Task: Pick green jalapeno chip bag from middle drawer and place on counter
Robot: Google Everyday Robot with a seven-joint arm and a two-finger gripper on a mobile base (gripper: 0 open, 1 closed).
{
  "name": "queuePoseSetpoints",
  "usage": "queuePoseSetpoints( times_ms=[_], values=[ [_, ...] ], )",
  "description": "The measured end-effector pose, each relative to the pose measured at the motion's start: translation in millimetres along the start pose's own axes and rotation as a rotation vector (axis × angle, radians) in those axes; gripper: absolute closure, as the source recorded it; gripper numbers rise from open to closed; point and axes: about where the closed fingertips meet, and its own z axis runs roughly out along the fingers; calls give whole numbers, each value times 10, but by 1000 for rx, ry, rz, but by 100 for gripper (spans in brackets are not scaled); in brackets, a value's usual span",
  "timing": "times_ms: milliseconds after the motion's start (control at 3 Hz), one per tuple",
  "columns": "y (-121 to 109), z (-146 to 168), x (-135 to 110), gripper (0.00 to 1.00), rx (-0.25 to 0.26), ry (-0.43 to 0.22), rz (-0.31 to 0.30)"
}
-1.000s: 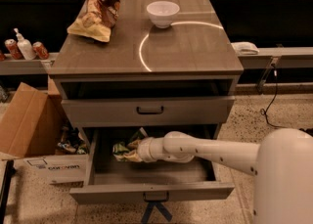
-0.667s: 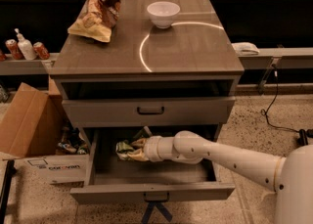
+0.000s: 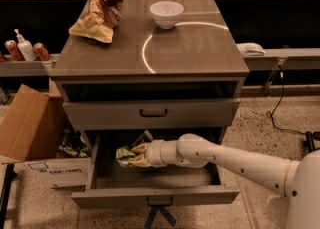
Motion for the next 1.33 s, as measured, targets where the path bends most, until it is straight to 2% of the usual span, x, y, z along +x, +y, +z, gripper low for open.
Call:
queuePoseSetpoints(
  times_ms=[333,667,1000,1333],
  values=[
    [299,-185,-205,100,-14,-26,-30],
    [574,-432,-373,100,7,-60,-56],
    [820,-784,-463,100,68,-82,-66],
    [820,-785,-465,100,68,-82,-66]
  ],
)
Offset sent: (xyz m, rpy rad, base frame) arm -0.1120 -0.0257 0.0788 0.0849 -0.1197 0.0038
